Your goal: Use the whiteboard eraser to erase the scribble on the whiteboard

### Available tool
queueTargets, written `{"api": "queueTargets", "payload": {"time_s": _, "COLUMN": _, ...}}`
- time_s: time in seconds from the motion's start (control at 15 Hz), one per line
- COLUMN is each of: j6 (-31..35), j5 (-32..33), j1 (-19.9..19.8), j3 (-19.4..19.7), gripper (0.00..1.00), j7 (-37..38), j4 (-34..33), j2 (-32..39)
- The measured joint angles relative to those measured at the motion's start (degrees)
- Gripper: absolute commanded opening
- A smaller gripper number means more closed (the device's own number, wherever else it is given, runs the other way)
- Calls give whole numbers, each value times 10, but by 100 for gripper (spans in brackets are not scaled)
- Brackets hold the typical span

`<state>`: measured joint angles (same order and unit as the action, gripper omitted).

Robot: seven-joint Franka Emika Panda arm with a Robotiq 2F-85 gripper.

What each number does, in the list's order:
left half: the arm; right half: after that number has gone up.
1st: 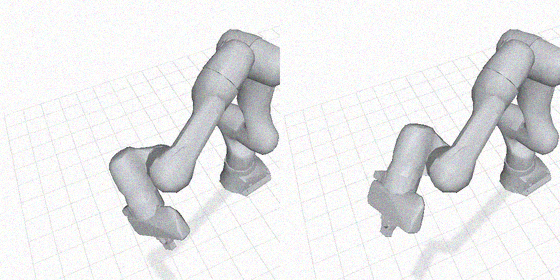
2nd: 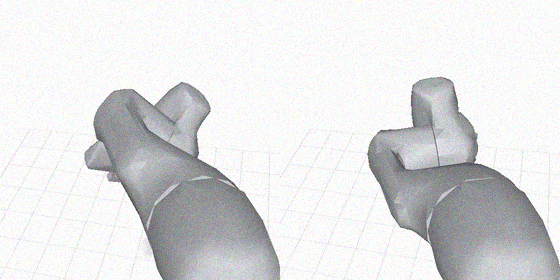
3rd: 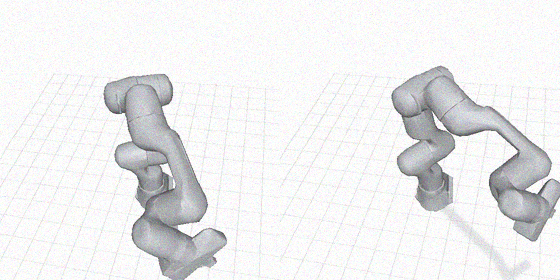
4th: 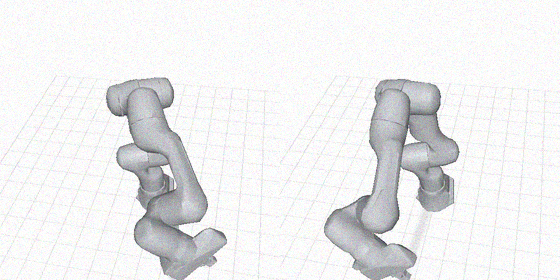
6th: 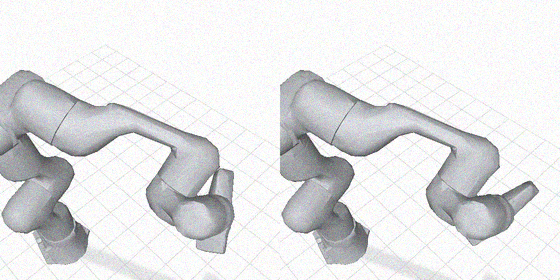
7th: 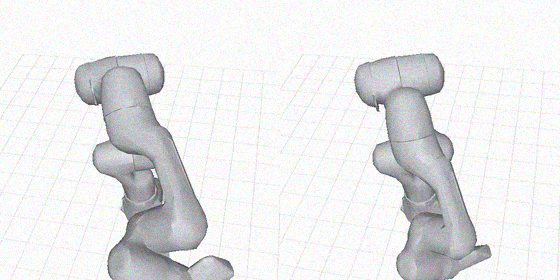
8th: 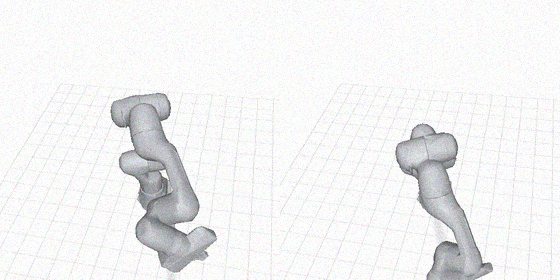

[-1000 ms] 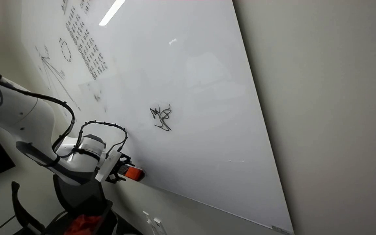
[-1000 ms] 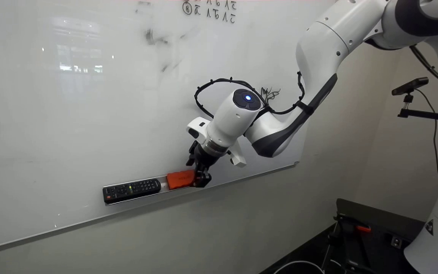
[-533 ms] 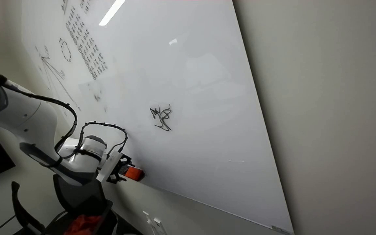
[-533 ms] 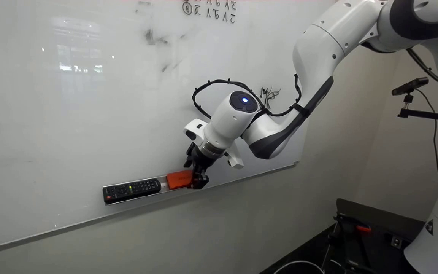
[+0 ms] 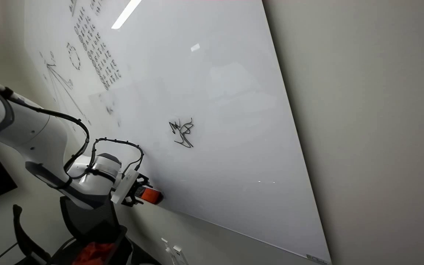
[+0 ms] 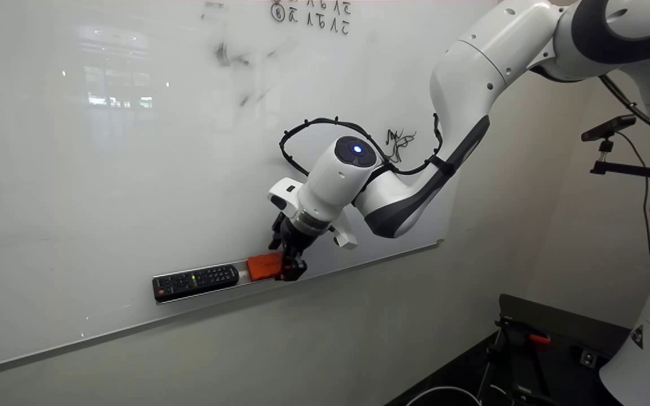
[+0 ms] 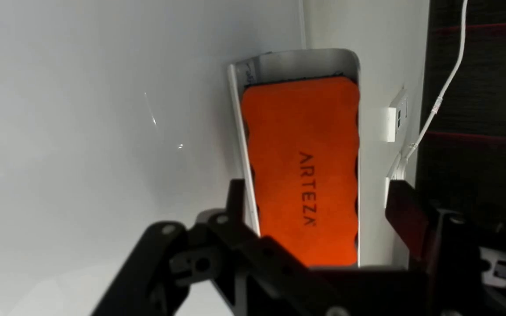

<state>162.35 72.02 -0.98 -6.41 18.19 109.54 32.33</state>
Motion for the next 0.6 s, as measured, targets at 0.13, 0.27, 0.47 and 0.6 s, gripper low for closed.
{"api": "queueTargets", "payload": {"time_s": 0.13, "j6": -1, "j5": -9, "j1": 0, "j3": 0, "gripper": 80, "j7": -17, "j4": -4, "j2": 3}}
{"api": "queueTargets", "payload": {"time_s": 0.27, "j6": -5, "j5": -18, "j1": 0, "j3": 0, "gripper": 77, "j7": -35, "j4": -9, "j2": 7}}
{"api": "queueTargets", "payload": {"time_s": 0.47, "j6": -10, "j5": -27, "j1": 0, "j3": 0, "gripper": 77, "j7": -52, "j4": -14, "j2": 10}}
{"api": "queueTargets", "payload": {"time_s": 0.6, "j6": -12, "j5": -32, "j1": 0, "j3": 0, "gripper": 75, "j7": -59, "j4": -19, "j2": 14}}
